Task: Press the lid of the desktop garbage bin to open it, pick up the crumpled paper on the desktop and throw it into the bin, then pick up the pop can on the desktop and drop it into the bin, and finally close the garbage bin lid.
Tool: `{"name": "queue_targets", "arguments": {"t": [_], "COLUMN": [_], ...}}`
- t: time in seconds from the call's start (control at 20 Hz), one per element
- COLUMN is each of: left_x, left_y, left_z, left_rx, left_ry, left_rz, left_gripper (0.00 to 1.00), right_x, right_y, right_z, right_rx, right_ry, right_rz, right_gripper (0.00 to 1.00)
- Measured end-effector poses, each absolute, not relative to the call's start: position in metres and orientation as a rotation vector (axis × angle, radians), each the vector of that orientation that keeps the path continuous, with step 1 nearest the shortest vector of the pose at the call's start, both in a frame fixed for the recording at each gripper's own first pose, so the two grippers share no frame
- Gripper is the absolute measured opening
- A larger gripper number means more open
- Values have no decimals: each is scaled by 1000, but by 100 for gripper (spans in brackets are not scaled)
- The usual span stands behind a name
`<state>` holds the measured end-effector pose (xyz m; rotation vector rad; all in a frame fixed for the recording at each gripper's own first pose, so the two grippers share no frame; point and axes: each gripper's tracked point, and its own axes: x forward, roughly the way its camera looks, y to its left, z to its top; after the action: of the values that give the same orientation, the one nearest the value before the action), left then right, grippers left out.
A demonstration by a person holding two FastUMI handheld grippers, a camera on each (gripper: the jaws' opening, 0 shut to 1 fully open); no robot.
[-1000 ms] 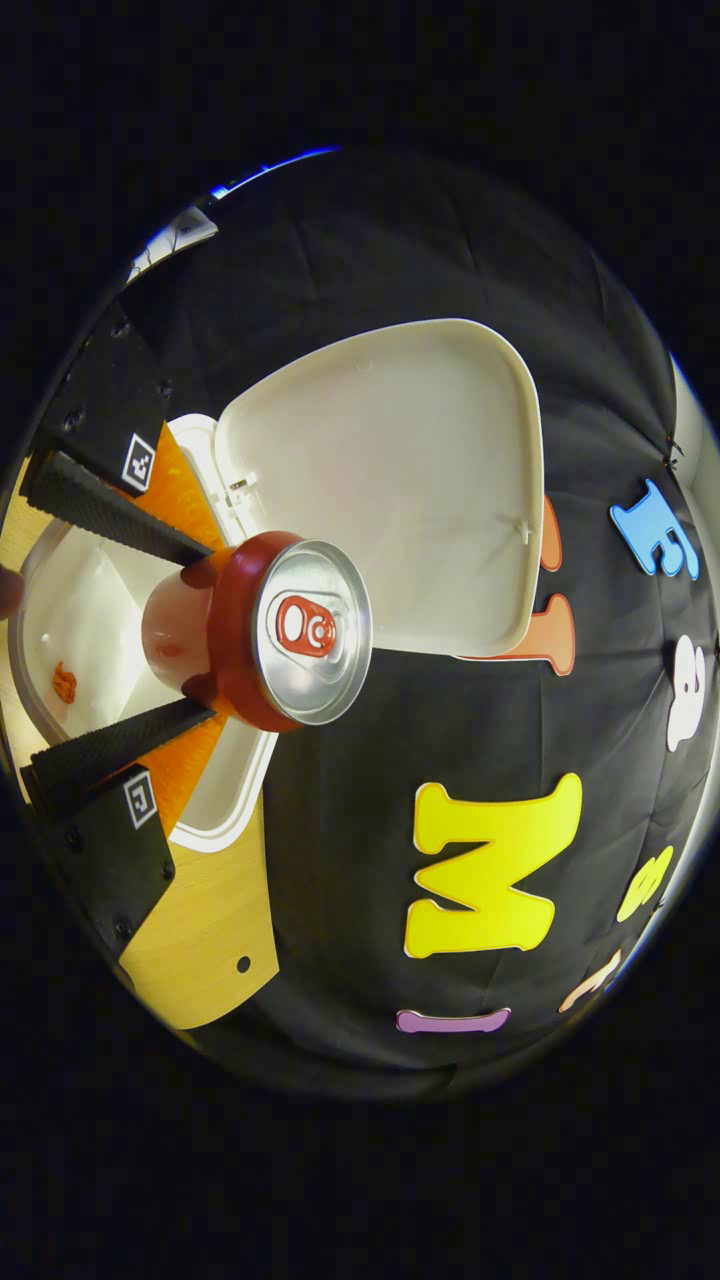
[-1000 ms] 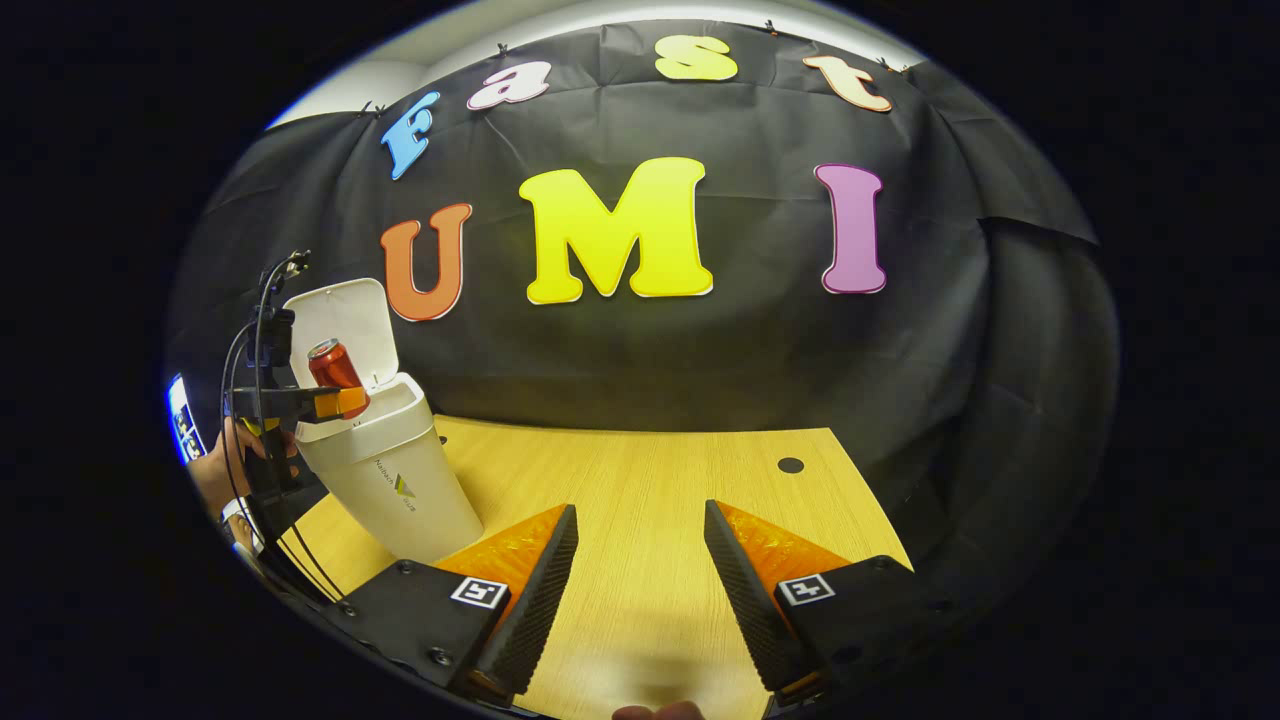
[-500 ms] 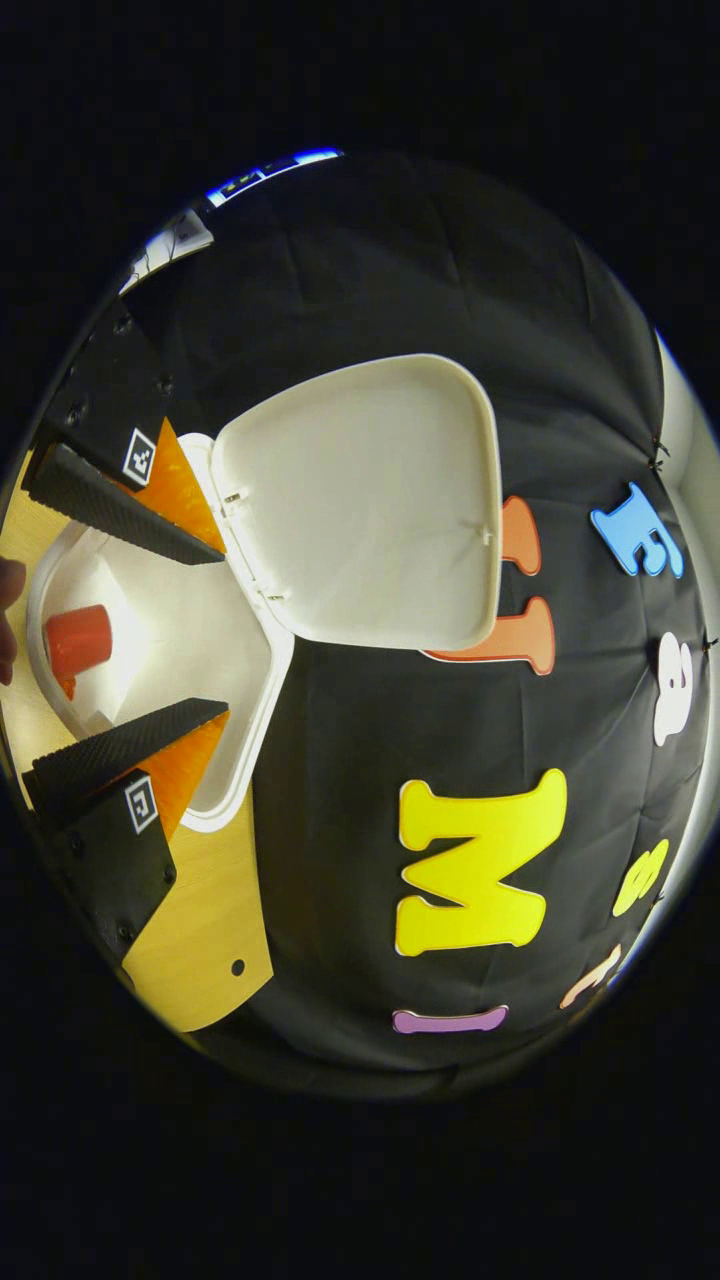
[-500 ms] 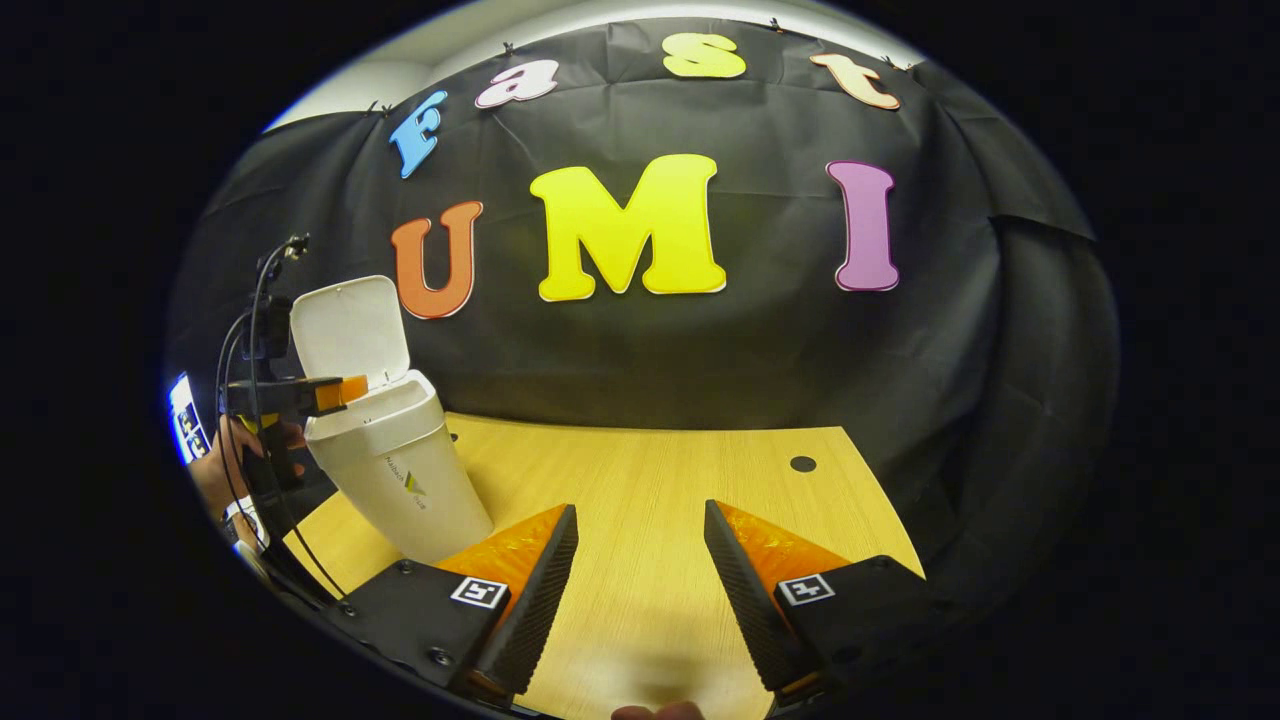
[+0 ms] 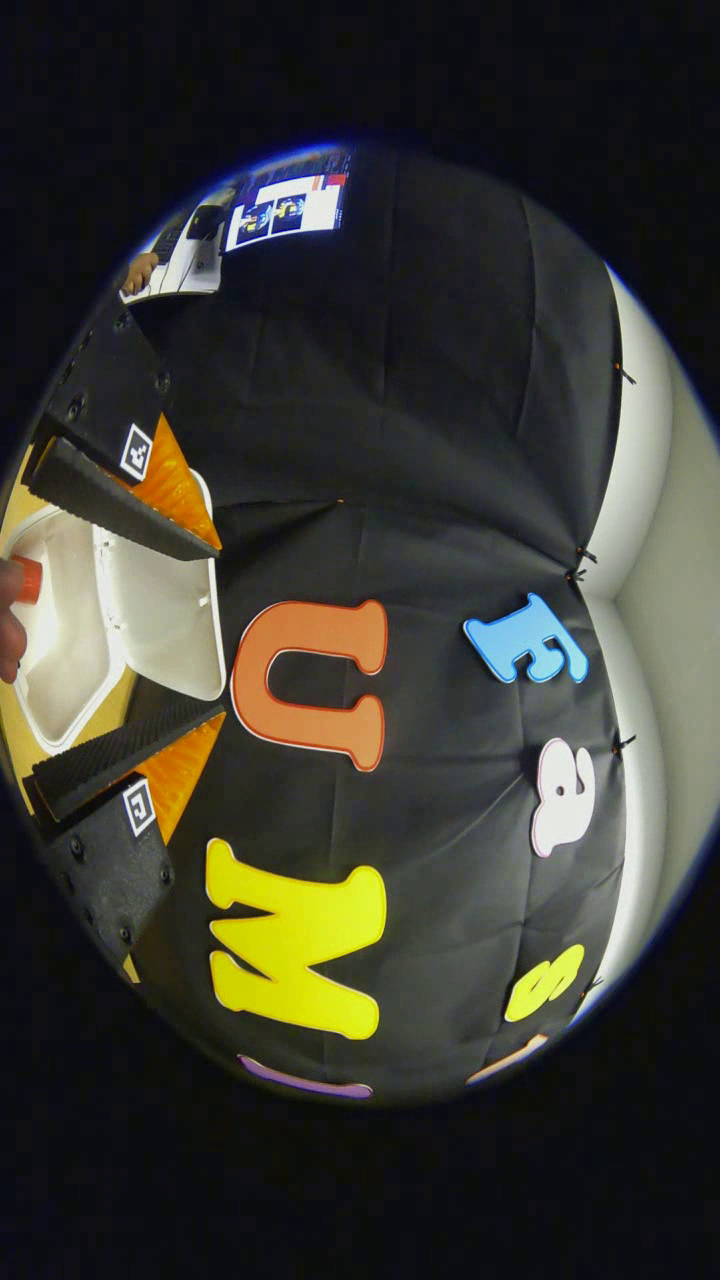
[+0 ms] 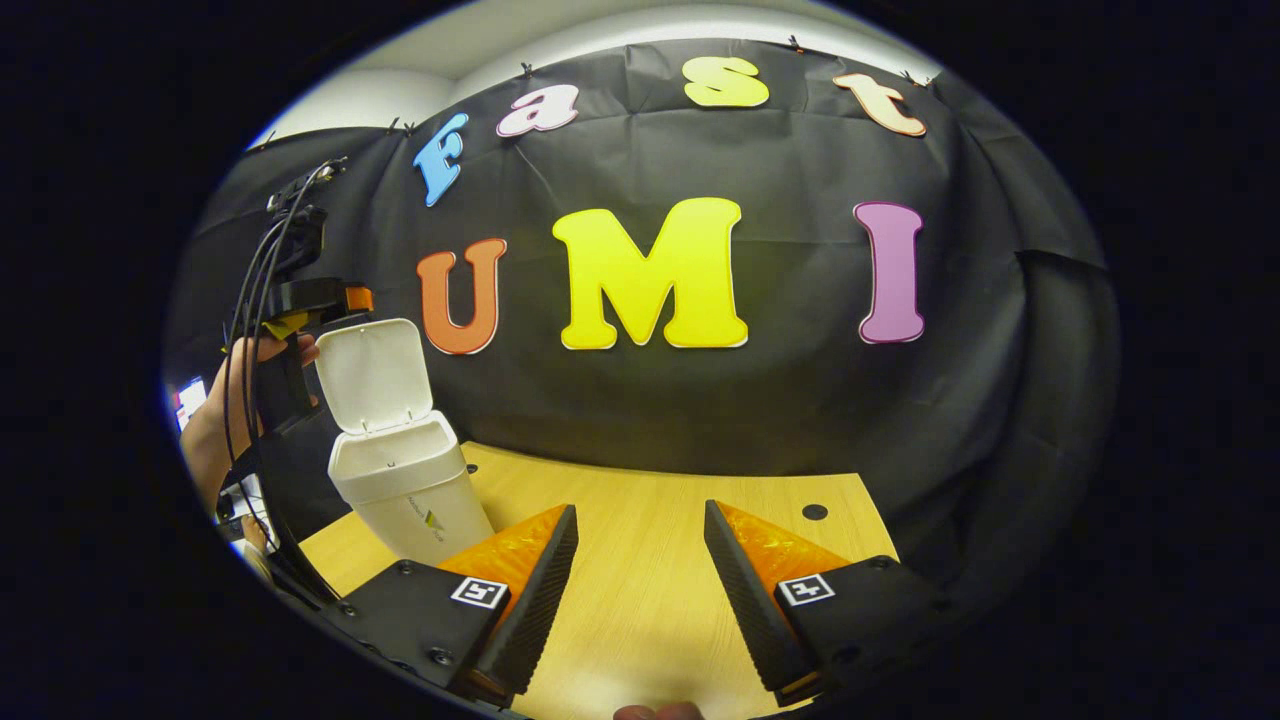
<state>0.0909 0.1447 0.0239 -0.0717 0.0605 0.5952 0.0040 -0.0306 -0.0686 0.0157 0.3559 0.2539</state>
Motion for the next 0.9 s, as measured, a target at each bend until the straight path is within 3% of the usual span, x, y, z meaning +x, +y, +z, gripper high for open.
{"name": "queue_targets", "arguments": {"t": [0.35, 0.9], "left_x": [120, 157], "left_y": [193, 215], "left_z": [41, -16], "left_rx": [-60, -138], "left_ry": [116, 321], "left_rz": [726, 786], "left_gripper": [92, 94], "right_x": [8, 10], "right_y": [-14, -11], "right_z": [-56, -63], "right_rx": [4, 21], "right_ry": [359, 395], "right_rz": [306, 294], "right_gripper": [83, 83]}}
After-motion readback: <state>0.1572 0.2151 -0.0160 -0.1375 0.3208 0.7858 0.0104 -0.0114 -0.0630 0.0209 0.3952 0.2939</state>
